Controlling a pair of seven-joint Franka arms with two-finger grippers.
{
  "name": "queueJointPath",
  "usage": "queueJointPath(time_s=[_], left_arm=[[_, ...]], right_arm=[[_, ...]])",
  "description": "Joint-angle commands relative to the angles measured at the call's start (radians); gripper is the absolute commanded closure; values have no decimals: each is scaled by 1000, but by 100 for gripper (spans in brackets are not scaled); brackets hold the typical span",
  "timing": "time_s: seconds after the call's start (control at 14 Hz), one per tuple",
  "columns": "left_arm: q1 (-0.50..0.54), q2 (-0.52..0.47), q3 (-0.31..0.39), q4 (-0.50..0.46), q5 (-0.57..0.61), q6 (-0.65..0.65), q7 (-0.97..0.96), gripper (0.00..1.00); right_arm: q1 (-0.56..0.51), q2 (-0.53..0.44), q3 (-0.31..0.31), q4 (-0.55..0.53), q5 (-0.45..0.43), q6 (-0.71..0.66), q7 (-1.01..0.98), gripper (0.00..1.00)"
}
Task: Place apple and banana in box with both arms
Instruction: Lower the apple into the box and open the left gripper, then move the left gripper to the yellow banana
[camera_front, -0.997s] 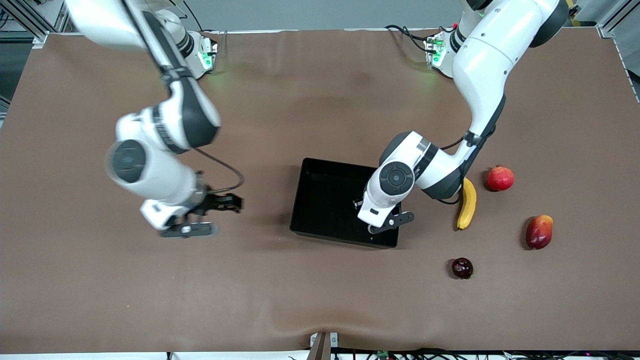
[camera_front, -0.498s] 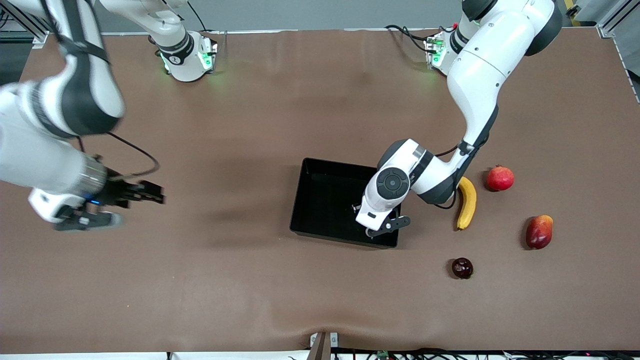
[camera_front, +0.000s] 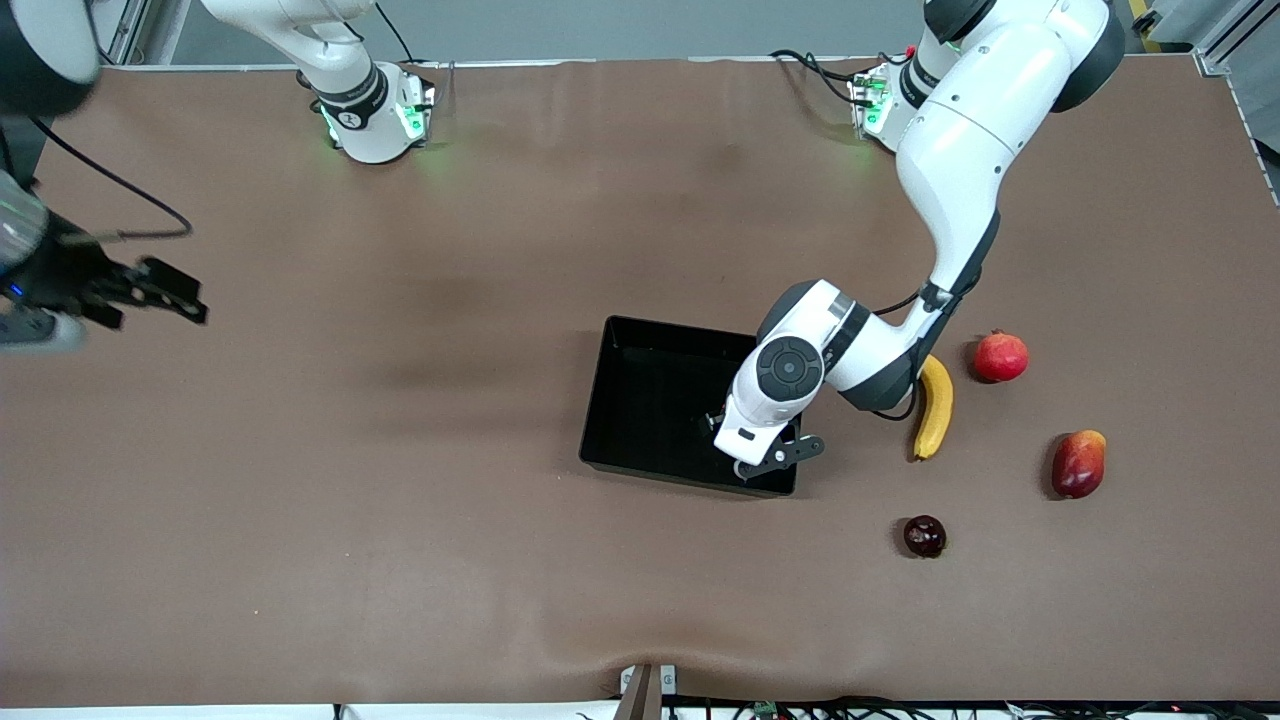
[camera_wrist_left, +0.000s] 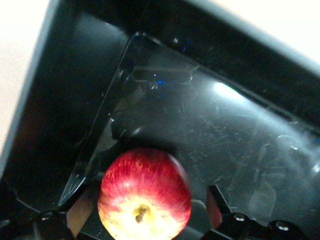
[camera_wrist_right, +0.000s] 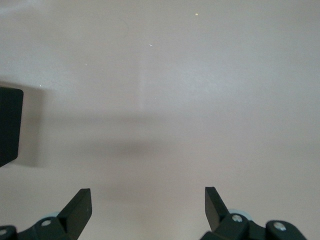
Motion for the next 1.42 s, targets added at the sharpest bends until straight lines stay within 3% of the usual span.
queueJointPath(time_s=[0.0, 0.57, 0.93, 1.35], left_arm=[[7, -69, 9, -4, 24, -12, -10, 0], [99, -288, -3, -6, 2, -165, 63, 0], [283, -359, -3, -19, -47, -331, 519, 0], [452, -366, -4, -250, -46, -127, 817, 0]], right_arm=[[-44, -66, 14, -40, -22, -50, -3, 0], [-49, -103, 17, -55, -27, -144, 98, 0], [-59, -97, 13, -46, -22, -140, 89, 0], [-53, -92, 16, -16, -11, -115, 86, 0]])
